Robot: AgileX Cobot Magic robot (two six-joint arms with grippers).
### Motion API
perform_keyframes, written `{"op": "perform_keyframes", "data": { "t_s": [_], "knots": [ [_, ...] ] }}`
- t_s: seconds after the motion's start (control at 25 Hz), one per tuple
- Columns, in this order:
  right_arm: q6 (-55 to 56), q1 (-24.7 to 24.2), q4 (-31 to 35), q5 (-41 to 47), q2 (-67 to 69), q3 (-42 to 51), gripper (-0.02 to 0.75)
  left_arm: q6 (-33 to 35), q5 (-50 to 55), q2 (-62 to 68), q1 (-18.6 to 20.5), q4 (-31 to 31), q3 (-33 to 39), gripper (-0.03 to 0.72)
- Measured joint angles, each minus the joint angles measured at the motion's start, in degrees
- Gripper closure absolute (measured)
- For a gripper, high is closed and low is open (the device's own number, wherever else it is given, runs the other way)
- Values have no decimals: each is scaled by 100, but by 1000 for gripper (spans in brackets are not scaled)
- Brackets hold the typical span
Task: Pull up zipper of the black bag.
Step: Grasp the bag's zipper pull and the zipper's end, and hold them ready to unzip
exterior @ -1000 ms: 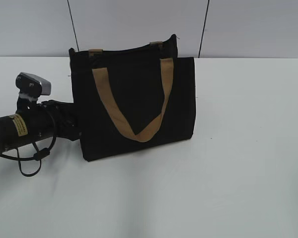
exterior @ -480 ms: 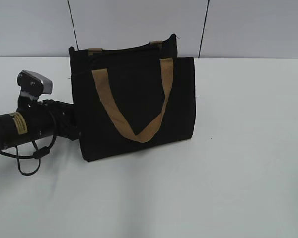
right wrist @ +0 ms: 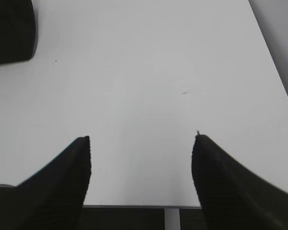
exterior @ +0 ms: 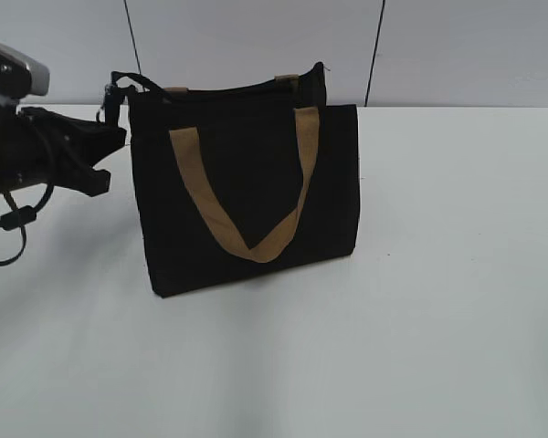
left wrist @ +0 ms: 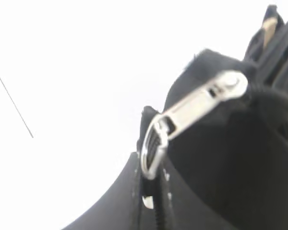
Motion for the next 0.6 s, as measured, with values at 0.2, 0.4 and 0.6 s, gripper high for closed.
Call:
{"op": "perform_keyframes", "data": {
  "t_s": [0.2,0.4,0.6],
  "knots": [
    [0,0,0,0,0,0,234,0,157,-554,0,-169,0,666],
    [0,0,0,0,0,0,234,0,266,-912,0,-236,5,666],
    [-205,0,120,-24,55,-13,234,0,307,-1183,0,-254,5,666]
  ]
}}
